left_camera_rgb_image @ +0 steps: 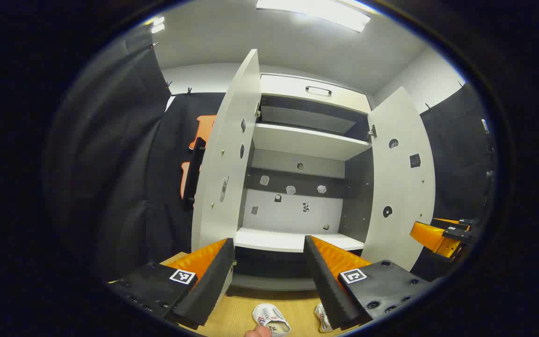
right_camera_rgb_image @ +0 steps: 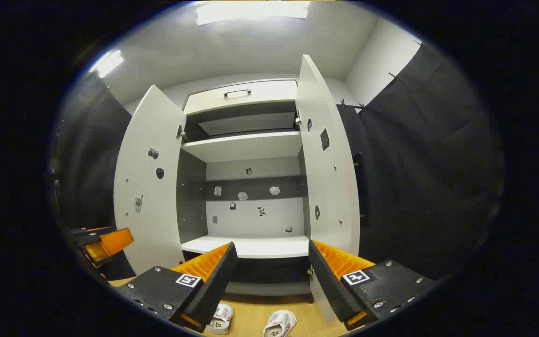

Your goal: Grab one shoe with the right hand and put it into the shoe cabinet, grab the other shoe with the left hand and put it into the shoe cabinet; then close the right door with the right hand and the left door with the left hand.

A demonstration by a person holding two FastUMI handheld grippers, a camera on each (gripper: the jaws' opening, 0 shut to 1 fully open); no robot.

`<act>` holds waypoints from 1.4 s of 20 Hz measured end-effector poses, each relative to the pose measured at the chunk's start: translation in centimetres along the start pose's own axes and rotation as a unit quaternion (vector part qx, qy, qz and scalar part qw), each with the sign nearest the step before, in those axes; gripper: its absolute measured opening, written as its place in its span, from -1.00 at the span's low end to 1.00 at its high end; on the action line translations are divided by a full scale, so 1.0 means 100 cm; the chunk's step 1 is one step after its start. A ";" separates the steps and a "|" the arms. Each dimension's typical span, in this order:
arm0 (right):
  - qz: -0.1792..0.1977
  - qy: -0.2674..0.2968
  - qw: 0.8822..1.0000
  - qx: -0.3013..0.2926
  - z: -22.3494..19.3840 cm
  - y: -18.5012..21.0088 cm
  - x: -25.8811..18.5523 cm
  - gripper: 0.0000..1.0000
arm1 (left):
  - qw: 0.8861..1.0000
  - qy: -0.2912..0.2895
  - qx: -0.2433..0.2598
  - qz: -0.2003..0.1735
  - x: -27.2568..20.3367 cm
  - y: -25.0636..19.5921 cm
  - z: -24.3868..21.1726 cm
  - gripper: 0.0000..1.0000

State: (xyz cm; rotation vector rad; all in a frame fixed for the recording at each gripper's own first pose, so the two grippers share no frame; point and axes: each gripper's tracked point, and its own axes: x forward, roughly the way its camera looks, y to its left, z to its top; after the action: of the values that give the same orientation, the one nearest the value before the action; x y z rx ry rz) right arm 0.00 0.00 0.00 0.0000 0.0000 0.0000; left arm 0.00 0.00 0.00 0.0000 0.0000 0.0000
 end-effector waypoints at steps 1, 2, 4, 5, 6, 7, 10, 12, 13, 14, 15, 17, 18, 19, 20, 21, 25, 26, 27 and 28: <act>-0.002 0.004 1.000 0.001 -0.006 -0.003 -0.002 0.87 | 1.000 0.002 0.000 0.002 0.000 0.000 -0.007 0.93; -0.002 0.007 1.000 0.004 -0.011 -0.005 -0.004 0.88 | 1.000 0.007 0.002 0.004 -0.001 -0.001 -0.012 0.93; 0.002 0.013 1.000 0.006 -0.019 -0.009 -0.007 0.88 | 1.000 0.013 0.006 0.011 -0.003 0.000 -0.020 0.93; 0.005 0.013 1.000 0.003 -0.021 -0.010 -0.006 0.88 | 1.000 0.013 0.004 0.011 -0.003 -0.002 -0.020 0.93; 0.003 0.011 1.000 -0.002 -0.020 -0.015 -0.006 0.87 | 1.000 0.013 0.002 0.009 -0.003 -0.003 -0.021 0.93; 0.001 0.007 1.000 -0.008 -0.019 -0.017 -0.005 0.87 | 1.000 0.014 0.002 0.009 -0.003 -0.004 -0.022 0.93; 0.001 -0.006 1.000 -0.019 -0.012 -0.017 -0.006 0.87 | 1.000 0.015 0.008 0.013 -0.003 -0.004 -0.023 0.93; 0.007 -0.015 1.000 -0.021 -0.008 -0.014 -0.007 0.87 | 1.000 0.016 0.010 0.013 -0.005 -0.007 -0.023 0.93; 0.009 -0.018 1.000 -0.023 -0.006 -0.011 -0.008 0.87 | 1.000 0.017 0.011 0.013 -0.006 -0.009 -0.024 0.93; 0.011 -0.020 0.999 -0.027 -0.005 -0.010 -0.009 0.87 | 1.000 0.017 0.011 0.012 -0.006 -0.009 -0.023 0.93; 0.013 -0.023 0.999 -0.030 -0.003 -0.009 -0.009 0.87 | 1.000 0.017 0.010 0.012 -0.007 -0.011 -0.024 0.93; 0.016 -0.027 0.999 -0.035 -0.001 -0.006 -0.010 0.88 | 1.000 0.018 0.009 0.013 -0.009 -0.012 -0.024 0.93; 0.019 -0.028 0.999 -0.035 0.000 -0.005 -0.010 0.88 | 1.000 0.017 0.009 0.014 -0.010 -0.012 -0.023 0.93; 0.020 -0.029 0.999 -0.035 0.001 -0.004 -0.010 0.88 | 1.000 0.016 0.008 0.014 -0.011 -0.012 -0.023 0.93; 0.021 -0.032 0.999 -0.035 0.003 -0.003 -0.011 0.87 | 1.000 0.015 0.008 0.014 -0.011 -0.011 -0.022 0.93; 0.021 -0.033 0.999 -0.035 0.004 -0.003 -0.010 0.88 | 1.000 0.014 0.008 0.016 -0.011 -0.011 -0.023 0.99; 0.013 -0.036 0.998 -0.043 0.005 -0.005 -0.008 0.87 | 1.000 0.016 0.006 0.018 -0.012 -0.008 -0.024 0.93; 0.012 -0.036 0.998 -0.046 0.005 -0.005 -0.007 0.88 | 1.000 0.016 0.005 0.018 -0.012 -0.008 -0.024 0.93; 0.013 -0.036 0.998 -0.048 0.004 -0.004 -0.006 0.87 | 1.000 0.015 0.006 0.019 -0.012 -0.007 -0.023 0.93; 0.015 -0.034 0.998 -0.049 0.004 -0.002 -0.005 0.88 | 1.000 0.014 0.006 0.020 -0.012 -0.006 -0.023 0.93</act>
State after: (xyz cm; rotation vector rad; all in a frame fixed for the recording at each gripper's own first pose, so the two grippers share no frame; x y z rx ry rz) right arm -0.46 -0.23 0.37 -0.0987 -0.0683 0.0302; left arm -1.22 -0.56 -2.31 0.0110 0.0280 0.0402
